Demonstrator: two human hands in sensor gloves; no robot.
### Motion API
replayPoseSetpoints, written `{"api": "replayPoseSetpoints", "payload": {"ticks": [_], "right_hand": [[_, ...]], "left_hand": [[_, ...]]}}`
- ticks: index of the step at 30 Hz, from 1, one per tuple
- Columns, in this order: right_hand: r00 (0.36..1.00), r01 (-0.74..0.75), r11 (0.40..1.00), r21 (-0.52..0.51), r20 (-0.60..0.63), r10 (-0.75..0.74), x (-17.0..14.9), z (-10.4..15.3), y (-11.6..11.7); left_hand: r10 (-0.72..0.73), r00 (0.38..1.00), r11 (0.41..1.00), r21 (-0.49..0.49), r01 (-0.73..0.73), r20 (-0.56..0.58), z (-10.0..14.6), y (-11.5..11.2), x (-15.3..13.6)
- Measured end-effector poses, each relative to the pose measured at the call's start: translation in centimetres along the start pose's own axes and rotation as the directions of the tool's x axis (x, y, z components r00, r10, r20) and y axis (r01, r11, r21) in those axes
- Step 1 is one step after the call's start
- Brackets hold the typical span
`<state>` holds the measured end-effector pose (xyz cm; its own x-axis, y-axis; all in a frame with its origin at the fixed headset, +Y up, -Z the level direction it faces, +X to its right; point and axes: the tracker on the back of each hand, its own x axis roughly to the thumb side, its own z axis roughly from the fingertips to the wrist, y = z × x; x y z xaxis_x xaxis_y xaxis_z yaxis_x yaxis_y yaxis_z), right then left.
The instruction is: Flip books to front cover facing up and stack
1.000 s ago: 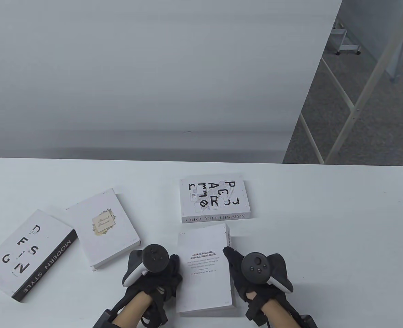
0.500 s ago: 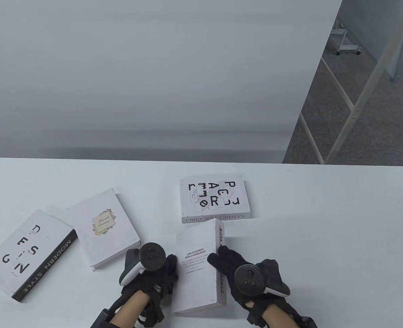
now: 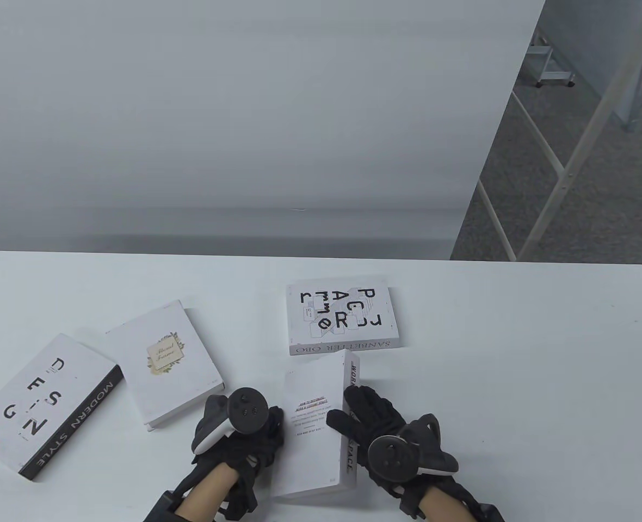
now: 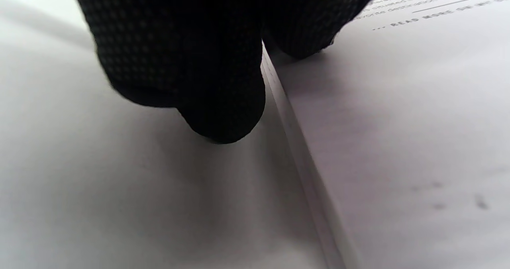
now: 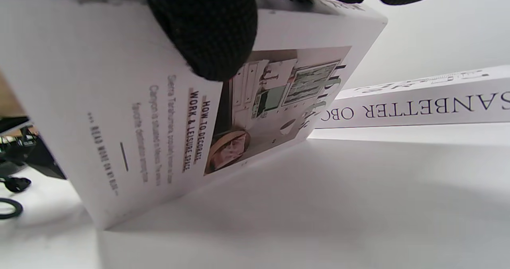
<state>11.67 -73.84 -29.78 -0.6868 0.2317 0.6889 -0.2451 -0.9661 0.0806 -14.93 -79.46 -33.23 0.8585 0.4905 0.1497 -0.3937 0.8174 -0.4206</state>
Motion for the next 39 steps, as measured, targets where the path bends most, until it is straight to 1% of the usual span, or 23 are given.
{"api": "replayPoseSetpoints", "payload": {"ticks": [4,6,8,10,13,14,15,16,20,21,24,26,28,31,32,34,36,39], "right_hand": [[0.997,0.065,0.997,-0.037,-0.032,-0.066,-1.1,0.3,-0.7],[0.994,0.096,0.994,-0.056,-0.056,-0.099,-1.9,0.6,-1.1],[0.987,0.128,0.988,-0.086,-0.091,-0.136,-2.8,1.1,-1.5],[0.972,0.188,0.974,-0.126,-0.12,-0.203,-4.0,1.5,-1.8],[0.927,0.291,0.935,-0.205,-0.183,-0.328,-5.9,2.2,-2.0],[0.902,0.318,0.918,-0.239,-0.222,-0.37,-6.4,2.5,-2.1],[0.862,0.345,0.895,-0.282,-0.282,-0.421,-7.1,2.8,-2.1],[0.827,0.375,0.874,-0.308,-0.315,-0.466,-7.6,3.0,-2.1],[0.725,0.449,0.81,-0.378,-0.376,-0.577,-8.7,3.5,-1.9],[0.709,0.457,0.799,-0.39,-0.382,-0.592,-8.8,3.6,-1.9],[0.634,0.504,0.737,-0.451,-0.386,-0.67,-9.3,3.8,-1.7],[0.591,0.529,0.703,-0.476,-0.387,-0.707,-9.6,3.9,-1.5],[0.543,0.556,0.664,-0.499,-0.386,-0.745,-9.9,3.9,-1.2],[0.474,0.589,0.614,-0.525,-0.391,-0.789,-10.3,3.2,-0.6],[0.442,0.606,0.589,-0.534,-0.389,-0.808,-10.4,2.8,-0.3],[0.393,0.613,0.557,-0.56,-0.395,-0.83,-10.6,2.0,0.2],[0.35,0.617,0.535,-0.577,-0.408,-0.843,-11.0,0.7,0.9],[0.207,0.674,0.429,-0.601,-0.404,-0.891,-11.4,-1.4,2.4]], "left_hand": [[0.0,0.999,1.0,-0.014,0.001,0.046,0.1,-0.3,0.9],[-0.013,0.998,1.0,0.018,0.012,0.066,0.3,0.2,1.5],[-0.031,0.996,0.998,0.064,0.025,0.088,0.7,1.0,2.1],[-0.081,0.991,0.991,0.119,0.068,0.106,1.4,2.3,2.9],[-0.231,0.967,0.953,0.223,0.203,0.106,2.6,4.7,4.2],[-0.28,0.955,0.938,0.24,0.25,0.102,3.0,5.4,4.5],[-0.329,0.94,0.925,0.233,0.301,0.088,3.4,6.3,4.9],[-0.365,0.927,0.913,0.227,0.34,0.08,3.8,6.9,5.1],[-0.421,0.905,0.872,0.303,0.384,0.065,5.6,9.1,5.4],[-0.43,0.901,0.867,0.308,0.392,0.063,6.0,9.5,5.5],[-0.483,0.874,0.832,0.339,0.44,0.05,7.4,10.7,5.9],[-0.484,0.871,0.834,0.348,0.429,0.087,8.1,11.0,6.4],[-0.494,0.863,0.823,0.374,0.426,0.104,8.5,11.2,6.9],[-0.547,0.834,0.79,0.373,0.487,0.069,9.2,11.8,7.2],[-0.562,0.825,0.782,0.36,0.51,0.052,9.4,12.1,7.0],[-0.562,0.827,0.778,0.356,0.518,0.025,9.9,12.8,6.5],[-0.528,0.849,0.792,0.37,0.486,0.014,10.3,13.6,5.6],[-0.465,0.885,0.824,0.374,0.426,0.016,11.0,14.5,4.4]]}}
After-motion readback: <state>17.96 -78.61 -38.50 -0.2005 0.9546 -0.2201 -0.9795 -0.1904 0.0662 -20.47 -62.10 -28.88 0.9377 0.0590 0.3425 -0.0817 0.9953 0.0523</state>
